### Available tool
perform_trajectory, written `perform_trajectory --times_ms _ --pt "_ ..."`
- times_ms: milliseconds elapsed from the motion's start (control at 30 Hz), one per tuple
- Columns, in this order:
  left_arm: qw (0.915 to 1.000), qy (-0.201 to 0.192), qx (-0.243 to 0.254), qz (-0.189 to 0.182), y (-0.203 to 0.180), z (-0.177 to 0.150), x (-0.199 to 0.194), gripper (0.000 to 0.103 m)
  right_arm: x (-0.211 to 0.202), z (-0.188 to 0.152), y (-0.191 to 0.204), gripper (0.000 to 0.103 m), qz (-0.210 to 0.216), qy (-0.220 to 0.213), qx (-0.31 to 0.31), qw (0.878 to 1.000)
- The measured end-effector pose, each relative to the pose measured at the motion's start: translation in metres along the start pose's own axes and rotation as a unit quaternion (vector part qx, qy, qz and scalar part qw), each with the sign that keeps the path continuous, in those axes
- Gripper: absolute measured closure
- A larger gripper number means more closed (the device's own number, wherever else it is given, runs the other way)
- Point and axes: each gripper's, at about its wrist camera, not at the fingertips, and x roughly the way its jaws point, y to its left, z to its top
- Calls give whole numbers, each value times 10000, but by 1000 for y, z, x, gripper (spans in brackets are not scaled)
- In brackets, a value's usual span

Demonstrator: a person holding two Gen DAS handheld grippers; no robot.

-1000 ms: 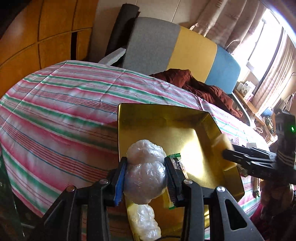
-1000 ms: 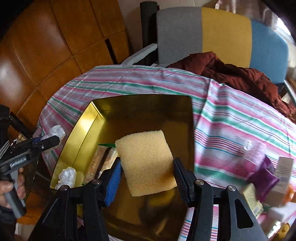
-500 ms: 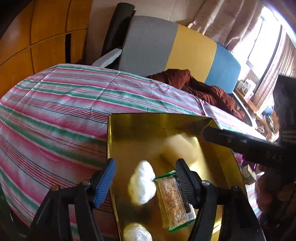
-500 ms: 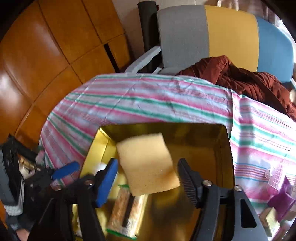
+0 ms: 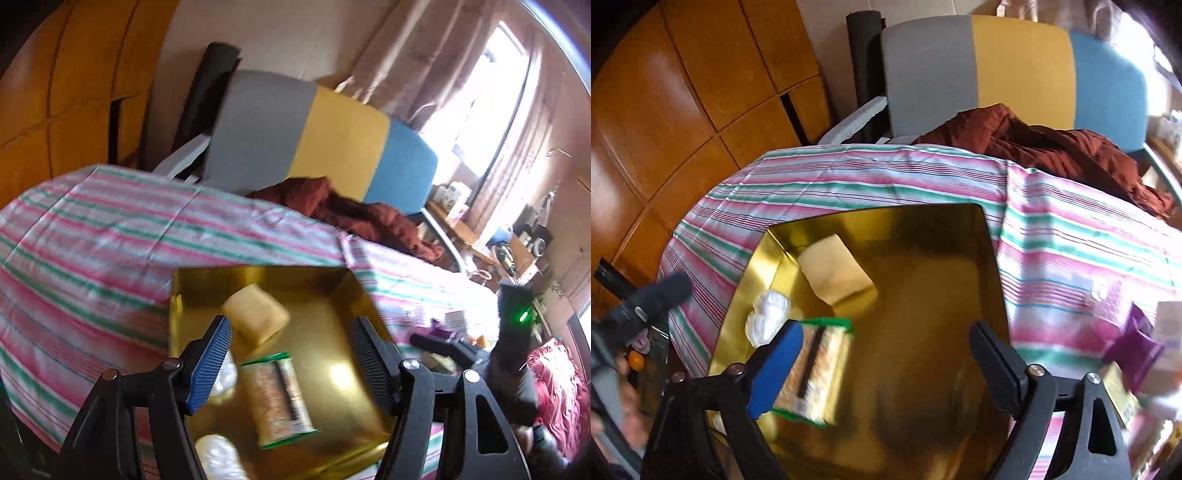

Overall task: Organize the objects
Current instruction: 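Release the bundle and yellow sponge into the gold tray with both grippers, then move the left gripper back to the table and grasp the second cracker packet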

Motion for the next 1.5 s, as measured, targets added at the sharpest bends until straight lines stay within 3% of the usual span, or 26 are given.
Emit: perform_trajectory --times_ms 233,300,367,633,1067,1300,1500 --pt "9985 -409 341 -102 -39 13 -45 33 -35 -29 -9 0 -274 -370 -197 9987" --pt "9979 -497 412 -50 -44 10 -55 25 -44 -36 -8 0 -412 -484 -322 9975" --pt "9979 -495 409 71 -46 0 -57 25 -53 -43 -11 0 -538 -597 -389 9960" --pt "9989 -75 265 370 -46 -64 -24 26 -75 -72 -49 0 -1038 -697 -205 9919" --pt "9946 671 781 -146 -92 -105 20 27 -108 -108 -153 0 -1837 -424 799 9788" --pt "9877 932 1158 -487 -126 -113 32 27 -143 -114 -214 0 -2249 -496 1257 9650" --pt "9730 1152 1842 -783 -173 -123 50 27 -177 -118 -274 0 -2422 -767 1979 9467"
